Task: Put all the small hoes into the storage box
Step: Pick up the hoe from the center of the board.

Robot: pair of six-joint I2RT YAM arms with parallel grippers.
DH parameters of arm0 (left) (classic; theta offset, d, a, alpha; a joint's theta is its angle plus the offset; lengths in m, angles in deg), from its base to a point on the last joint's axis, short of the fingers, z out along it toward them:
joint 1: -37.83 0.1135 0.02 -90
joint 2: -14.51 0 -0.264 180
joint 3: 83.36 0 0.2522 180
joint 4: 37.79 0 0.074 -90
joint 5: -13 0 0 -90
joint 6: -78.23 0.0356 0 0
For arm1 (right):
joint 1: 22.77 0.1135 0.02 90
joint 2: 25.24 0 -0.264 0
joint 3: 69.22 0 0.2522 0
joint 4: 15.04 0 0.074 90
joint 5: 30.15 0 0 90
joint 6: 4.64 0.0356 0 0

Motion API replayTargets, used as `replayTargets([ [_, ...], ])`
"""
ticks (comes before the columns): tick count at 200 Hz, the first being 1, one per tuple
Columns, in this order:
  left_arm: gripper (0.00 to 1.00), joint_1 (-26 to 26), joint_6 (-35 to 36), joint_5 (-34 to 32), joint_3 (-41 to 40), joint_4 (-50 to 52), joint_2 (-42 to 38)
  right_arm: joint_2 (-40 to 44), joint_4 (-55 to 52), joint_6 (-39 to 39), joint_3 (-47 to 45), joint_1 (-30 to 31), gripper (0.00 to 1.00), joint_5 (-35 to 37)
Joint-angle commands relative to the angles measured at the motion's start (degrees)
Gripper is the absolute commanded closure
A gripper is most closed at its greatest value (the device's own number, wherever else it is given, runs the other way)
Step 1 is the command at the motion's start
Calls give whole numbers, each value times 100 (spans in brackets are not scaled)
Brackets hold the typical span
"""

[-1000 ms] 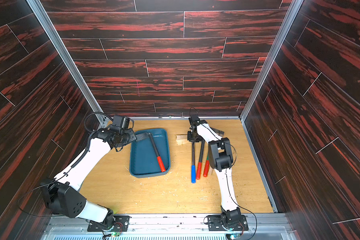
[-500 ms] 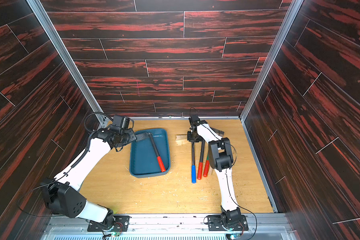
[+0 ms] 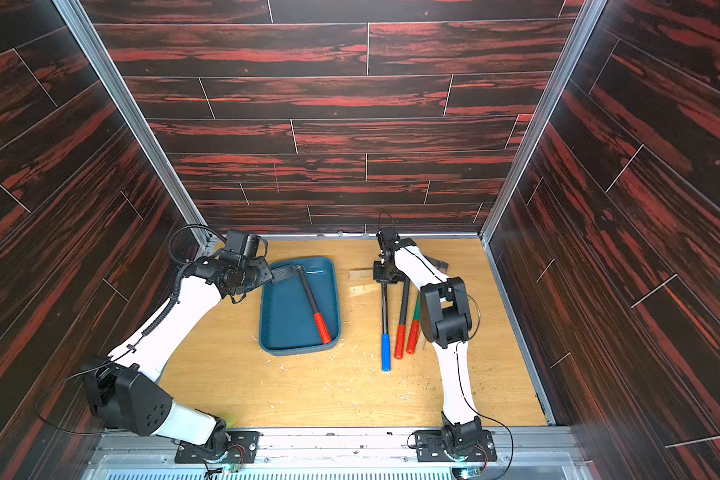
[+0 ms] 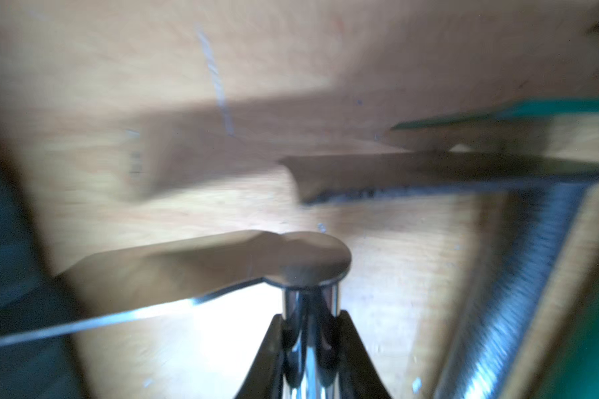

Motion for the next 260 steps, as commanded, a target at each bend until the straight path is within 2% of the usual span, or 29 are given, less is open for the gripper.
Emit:
replayTargets([
  [1,49,23,-39,-22,30,45,-119,295,-153,95,282,47,91,-154],
  [83,49,23,-16,-76,32,64,-145,83,-328,39,800,100,95,-166],
  [143,49,23,-18,-102,0,90,-197,-341,-128,67,656,100,96,-26],
  [183,49,22,-16,-119,13,97,-198,-234,-119,65,656,116,100,-63],
  [215,49,22,-25,-102,12,69,-162,-372,-241,26,784,113,99,-32],
  [260,49,22,-22,-115,20,85,-171,-651,70,88,449,120,97,50],
])
